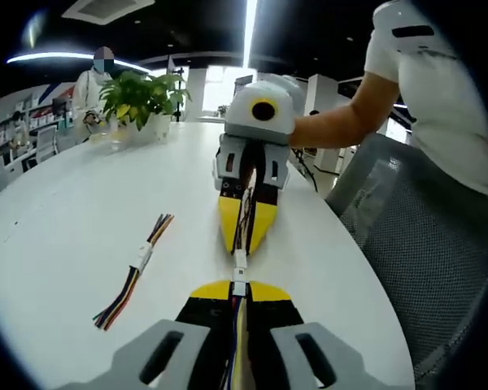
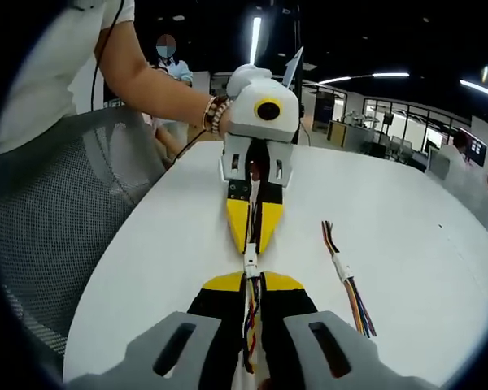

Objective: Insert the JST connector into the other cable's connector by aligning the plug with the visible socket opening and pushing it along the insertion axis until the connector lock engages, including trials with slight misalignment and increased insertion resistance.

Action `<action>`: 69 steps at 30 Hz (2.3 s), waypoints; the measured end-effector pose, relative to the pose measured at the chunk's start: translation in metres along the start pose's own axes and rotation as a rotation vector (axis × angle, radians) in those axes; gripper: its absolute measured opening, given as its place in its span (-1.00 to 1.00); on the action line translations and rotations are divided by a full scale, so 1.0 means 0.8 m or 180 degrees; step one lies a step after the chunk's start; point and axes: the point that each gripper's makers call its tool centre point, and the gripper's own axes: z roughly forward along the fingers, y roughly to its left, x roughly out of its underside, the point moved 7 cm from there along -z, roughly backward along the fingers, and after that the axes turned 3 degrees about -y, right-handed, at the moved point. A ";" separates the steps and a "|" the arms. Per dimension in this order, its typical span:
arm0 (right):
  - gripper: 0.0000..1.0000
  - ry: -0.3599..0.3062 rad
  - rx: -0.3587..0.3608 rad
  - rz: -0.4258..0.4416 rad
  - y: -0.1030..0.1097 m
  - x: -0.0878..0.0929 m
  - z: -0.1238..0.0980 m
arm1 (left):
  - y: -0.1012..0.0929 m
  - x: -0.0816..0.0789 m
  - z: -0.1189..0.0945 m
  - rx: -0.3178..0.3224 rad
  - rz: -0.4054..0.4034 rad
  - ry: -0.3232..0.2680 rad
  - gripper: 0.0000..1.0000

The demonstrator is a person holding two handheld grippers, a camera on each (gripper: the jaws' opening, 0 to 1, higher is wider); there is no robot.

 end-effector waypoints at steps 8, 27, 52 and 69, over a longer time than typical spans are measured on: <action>-0.96 0.0031 0.0041 0.0005 -0.001 0.005 0.000 | 0.003 -0.003 -0.005 -0.0035 -0.0045 -0.0074 -1.00; -0.96 -0.0282 0.0317 0.0058 -0.014 -0.014 -0.005 | 0.010 -0.014 -0.019 -0.0215 -0.0187 -0.0370 -1.00; -0.97 -0.0354 0.0373 0.0171 -0.016 -0.014 -0.003 | 0.013 -0.015 -0.020 -0.0251 -0.0238 -0.0430 -1.00; -0.97 -0.0558 0.0362 0.0349 -0.013 -0.021 -0.002 | 0.013 -0.025 -0.021 -0.0212 -0.0220 -0.0539 -1.00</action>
